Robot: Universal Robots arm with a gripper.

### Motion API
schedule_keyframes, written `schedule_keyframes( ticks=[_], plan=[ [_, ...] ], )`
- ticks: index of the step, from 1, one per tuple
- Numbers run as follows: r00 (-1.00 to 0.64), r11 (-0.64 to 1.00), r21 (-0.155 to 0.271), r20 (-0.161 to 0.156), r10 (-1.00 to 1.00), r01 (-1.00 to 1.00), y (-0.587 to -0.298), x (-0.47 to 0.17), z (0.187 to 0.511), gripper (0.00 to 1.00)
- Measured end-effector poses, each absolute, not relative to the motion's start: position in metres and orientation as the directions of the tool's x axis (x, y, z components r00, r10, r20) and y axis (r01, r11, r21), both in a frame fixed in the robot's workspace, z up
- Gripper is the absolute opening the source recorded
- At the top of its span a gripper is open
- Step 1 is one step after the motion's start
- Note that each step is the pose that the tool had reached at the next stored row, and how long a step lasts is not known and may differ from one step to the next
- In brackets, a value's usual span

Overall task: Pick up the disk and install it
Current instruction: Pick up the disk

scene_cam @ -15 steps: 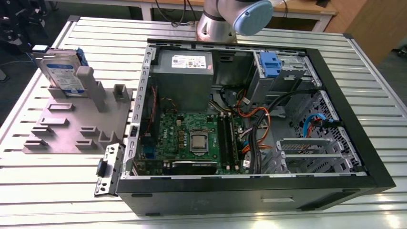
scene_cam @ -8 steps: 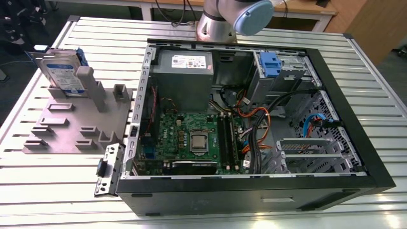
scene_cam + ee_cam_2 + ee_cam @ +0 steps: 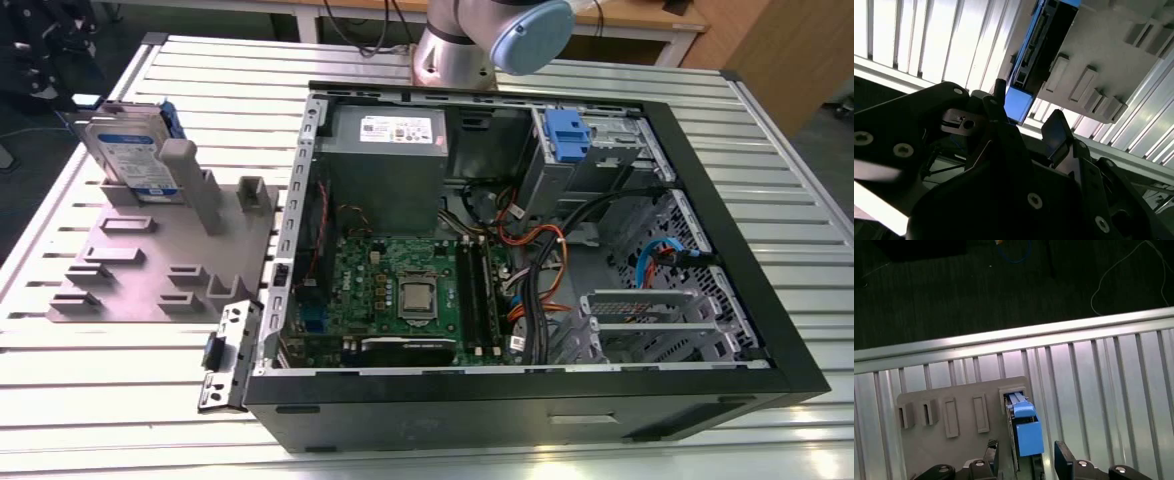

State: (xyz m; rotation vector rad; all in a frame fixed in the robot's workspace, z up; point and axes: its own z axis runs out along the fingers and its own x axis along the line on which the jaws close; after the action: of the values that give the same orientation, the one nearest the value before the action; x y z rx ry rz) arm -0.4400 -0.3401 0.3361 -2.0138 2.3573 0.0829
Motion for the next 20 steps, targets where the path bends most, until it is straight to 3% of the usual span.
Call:
schedule_keyframes(
  ticks=[16,20],
  plan=[
    [-0.056,0.055,0.016,-0.066,-0.996,-0.998,-0.34,-0.448,0.311,0.56],
    [-0.056,0.055,0.016,-0.066,-0.996,-0.998,-0.34,-0.448,0.307,0.48]
  ],
)
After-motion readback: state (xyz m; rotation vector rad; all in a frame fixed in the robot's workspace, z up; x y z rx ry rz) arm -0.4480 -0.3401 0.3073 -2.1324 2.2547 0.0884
